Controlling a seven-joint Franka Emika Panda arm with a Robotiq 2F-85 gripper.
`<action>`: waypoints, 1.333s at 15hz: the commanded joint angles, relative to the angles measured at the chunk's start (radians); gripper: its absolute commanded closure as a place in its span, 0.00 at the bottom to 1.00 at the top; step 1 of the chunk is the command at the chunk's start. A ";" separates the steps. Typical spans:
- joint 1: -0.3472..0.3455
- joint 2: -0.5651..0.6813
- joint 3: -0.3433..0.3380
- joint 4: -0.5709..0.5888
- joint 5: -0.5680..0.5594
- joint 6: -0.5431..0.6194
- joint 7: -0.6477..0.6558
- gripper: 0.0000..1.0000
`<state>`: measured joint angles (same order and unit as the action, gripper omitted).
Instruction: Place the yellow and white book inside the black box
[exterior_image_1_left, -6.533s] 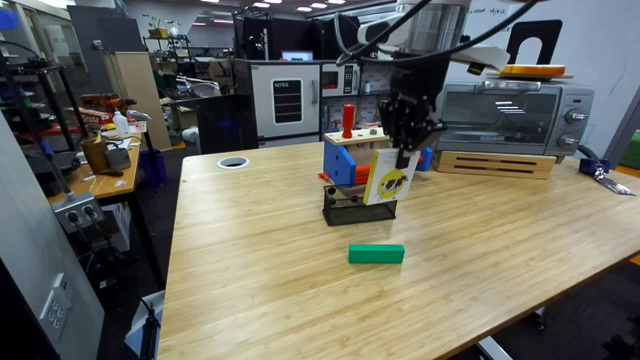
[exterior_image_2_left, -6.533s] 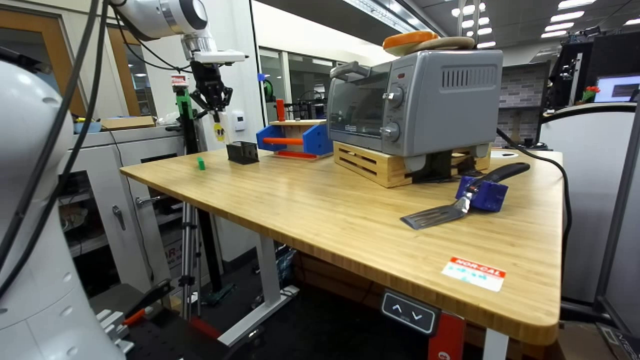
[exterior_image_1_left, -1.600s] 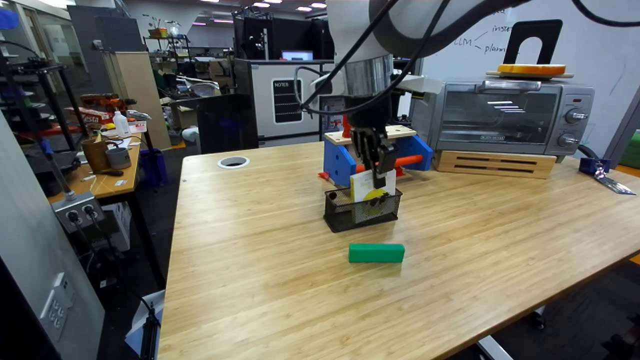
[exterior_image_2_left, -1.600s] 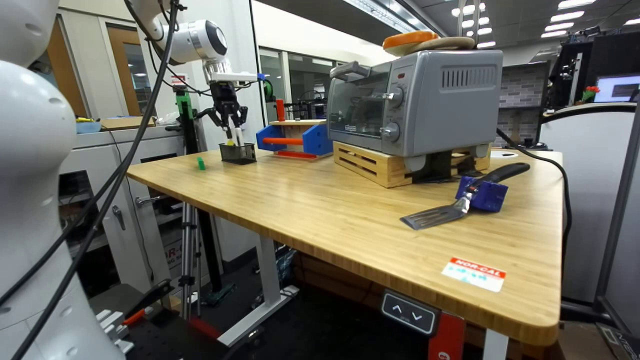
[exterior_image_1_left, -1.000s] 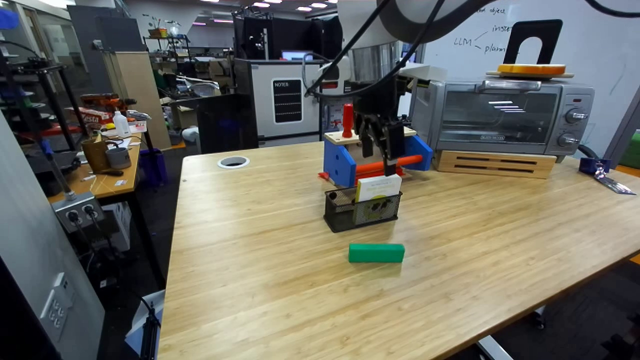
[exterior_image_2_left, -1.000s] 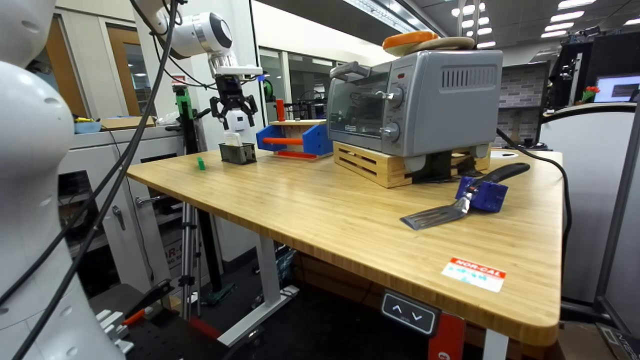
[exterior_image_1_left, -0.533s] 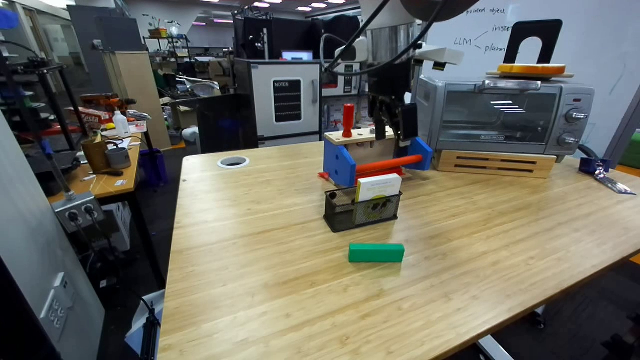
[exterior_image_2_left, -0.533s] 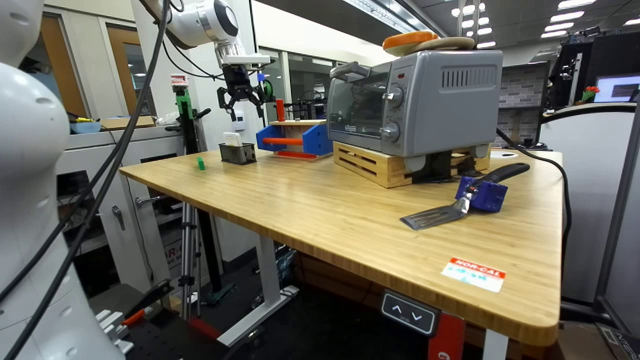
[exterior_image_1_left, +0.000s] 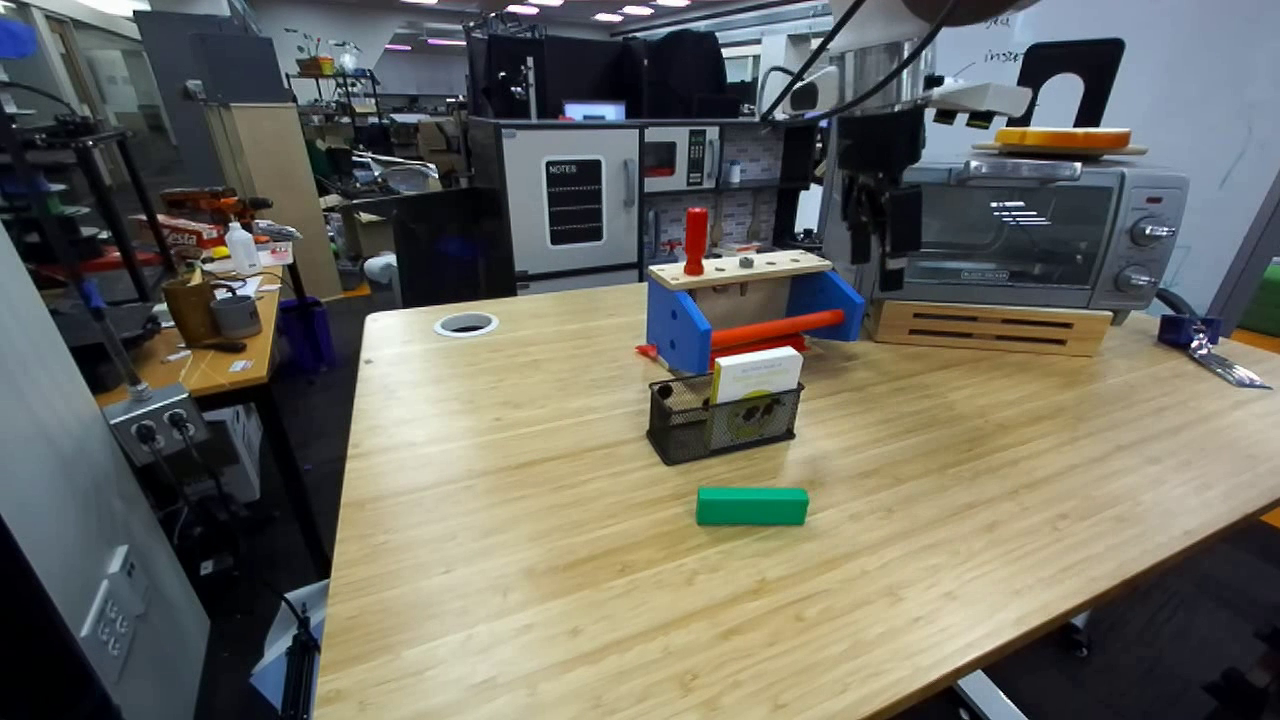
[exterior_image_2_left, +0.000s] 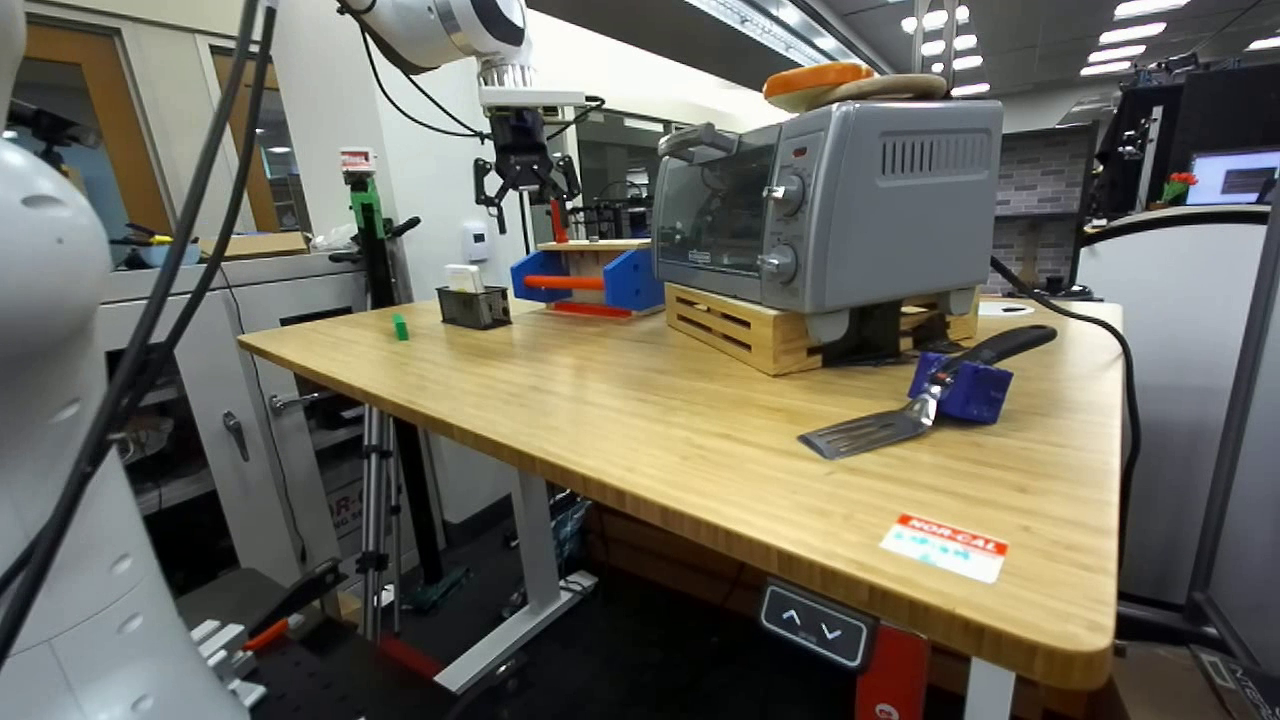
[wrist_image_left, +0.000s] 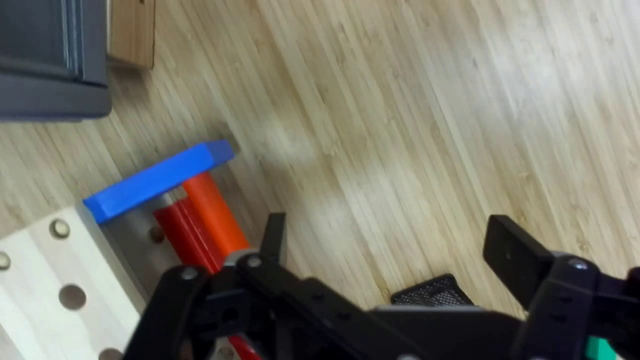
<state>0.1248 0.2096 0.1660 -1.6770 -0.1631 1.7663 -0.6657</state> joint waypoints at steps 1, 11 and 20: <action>-0.025 -0.093 -0.015 -0.121 0.072 0.065 0.064 0.00; -0.034 -0.194 -0.054 -0.199 0.131 0.085 0.200 0.00; -0.029 -0.274 -0.076 -0.317 0.220 0.117 0.315 0.00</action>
<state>0.0972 -0.0134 0.0906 -1.9370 0.0152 1.8350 -0.3771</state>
